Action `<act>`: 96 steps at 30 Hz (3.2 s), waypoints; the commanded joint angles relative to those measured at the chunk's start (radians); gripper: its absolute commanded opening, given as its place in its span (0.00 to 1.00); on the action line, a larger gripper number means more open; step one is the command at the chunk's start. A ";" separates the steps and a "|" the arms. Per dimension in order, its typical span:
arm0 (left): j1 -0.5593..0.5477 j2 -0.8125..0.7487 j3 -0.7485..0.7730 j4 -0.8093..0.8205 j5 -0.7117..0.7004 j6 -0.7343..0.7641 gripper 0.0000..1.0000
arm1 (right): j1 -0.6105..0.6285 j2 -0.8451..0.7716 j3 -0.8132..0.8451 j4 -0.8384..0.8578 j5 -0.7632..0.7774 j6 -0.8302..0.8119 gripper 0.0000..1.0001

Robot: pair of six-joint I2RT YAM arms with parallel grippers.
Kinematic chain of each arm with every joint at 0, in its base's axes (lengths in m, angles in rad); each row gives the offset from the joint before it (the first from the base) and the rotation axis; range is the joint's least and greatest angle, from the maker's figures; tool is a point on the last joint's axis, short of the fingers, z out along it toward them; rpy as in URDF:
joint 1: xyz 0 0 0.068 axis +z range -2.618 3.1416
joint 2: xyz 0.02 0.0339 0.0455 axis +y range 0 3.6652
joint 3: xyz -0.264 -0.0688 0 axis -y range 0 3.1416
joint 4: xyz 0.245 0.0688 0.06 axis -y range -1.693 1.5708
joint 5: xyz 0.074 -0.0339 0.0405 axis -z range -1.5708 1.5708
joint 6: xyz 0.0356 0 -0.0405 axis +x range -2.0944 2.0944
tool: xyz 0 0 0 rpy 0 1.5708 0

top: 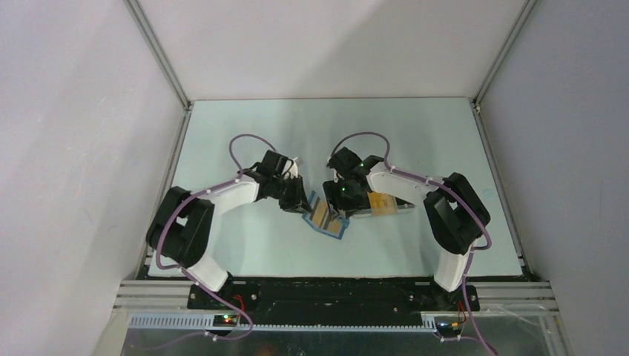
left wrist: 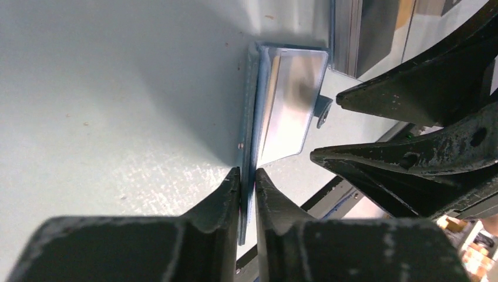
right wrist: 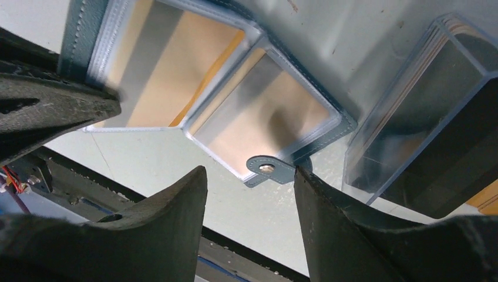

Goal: Put the credit cards into the card holder
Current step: Close the card holder at the center of the board.

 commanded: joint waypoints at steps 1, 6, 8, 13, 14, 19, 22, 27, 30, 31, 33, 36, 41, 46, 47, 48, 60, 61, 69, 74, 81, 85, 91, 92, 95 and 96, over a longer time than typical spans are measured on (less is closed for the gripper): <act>-0.005 -0.085 0.008 -0.024 -0.098 -0.005 0.12 | 0.009 0.011 0.057 0.010 0.046 -0.023 0.61; -0.002 -0.157 0.001 -0.097 -0.179 0.003 0.04 | 0.031 0.058 0.138 -0.027 0.075 -0.042 0.61; -0.002 -0.189 0.006 -0.147 -0.232 0.016 0.03 | 0.045 0.082 0.194 -0.036 0.090 -0.046 0.62; 0.000 -0.236 0.000 -0.233 -0.323 0.030 0.02 | 0.077 0.155 0.287 -0.029 0.118 -0.047 0.63; -0.001 -0.243 -0.002 -0.238 -0.328 0.025 0.02 | 0.080 0.188 0.323 -0.031 0.127 -0.048 0.63; 0.000 -0.270 -0.013 -0.259 -0.384 -0.010 0.00 | 0.102 0.298 0.461 -0.118 0.181 -0.064 0.62; 0.000 -0.290 -0.018 -0.269 -0.420 -0.029 0.00 | 0.104 0.323 0.476 -0.120 0.166 -0.069 0.62; -0.001 -0.306 -0.014 -0.279 -0.445 -0.058 0.00 | 0.105 0.335 0.469 -0.151 0.183 -0.072 0.61; -0.002 -0.312 -0.008 -0.293 -0.476 -0.065 0.00 | 0.106 0.316 0.455 -0.162 0.191 -0.073 0.58; -0.003 -0.313 -0.006 -0.296 -0.482 -0.066 0.00 | 0.105 0.302 0.445 -0.162 0.198 -0.074 0.58; -0.004 -0.312 -0.002 -0.307 -0.498 -0.062 0.00 | 0.104 0.286 0.435 -0.170 0.206 -0.076 0.57; -0.009 -0.302 0.005 -0.325 -0.530 -0.057 0.00 | 0.096 0.269 0.421 -0.176 0.199 -0.074 0.54; -0.041 -0.266 0.019 -0.335 -0.565 -0.058 0.00 | 0.069 0.269 0.380 -0.160 0.135 -0.062 0.46; -0.091 -0.215 0.059 -0.359 -0.623 -0.087 0.00 | 0.024 0.231 0.300 -0.096 0.017 -0.024 0.43; -0.108 -0.199 0.067 -0.361 -0.635 -0.090 0.01 | 0.013 0.220 0.291 -0.090 0.003 -0.020 0.43; -0.116 -0.191 0.081 -0.366 -0.639 -0.097 0.02 | 0.007 0.215 0.279 -0.081 -0.020 -0.013 0.43; -0.217 0.021 0.247 -0.363 -0.508 -0.109 0.53 | -0.079 0.185 0.143 0.079 -0.264 0.059 0.39; -0.218 0.026 0.254 -0.363 -0.505 -0.110 0.56 | -0.087 0.183 0.139 0.089 -0.278 0.065 0.39; -0.221 0.063 0.242 -0.321 -0.445 -0.120 0.67 | -0.106 0.153 0.107 0.119 -0.312 0.084 0.39; -0.221 0.063 0.190 -0.186 -0.341 -0.143 0.66 | -0.107 0.145 0.101 0.115 -0.320 0.083 0.39; -0.203 0.044 0.111 -0.122 -0.308 -0.176 0.64 | -0.113 0.137 0.091 0.112 -0.326 0.079 0.38; -0.163 0.015 0.047 -0.085 -0.291 -0.180 0.60 | -0.113 0.139 0.088 0.114 -0.337 0.079 0.38; -0.091 -0.058 -0.022 -0.020 -0.214 -0.159 0.56 | -0.111 0.142 0.087 0.131 -0.367 0.091 0.35; -0.076 -0.070 -0.028 -0.008 -0.205 -0.158 0.56 | -0.111 0.142 0.088 0.136 -0.372 0.094 0.34; -0.051 -0.093 -0.053 0.008 -0.167 -0.154 0.53 | -0.110 0.142 0.087 0.142 -0.388 0.100 0.33; -0.038 -0.100 -0.059 0.025 -0.156 -0.154 0.52 | -0.111 0.141 0.087 0.143 -0.390 0.102 0.33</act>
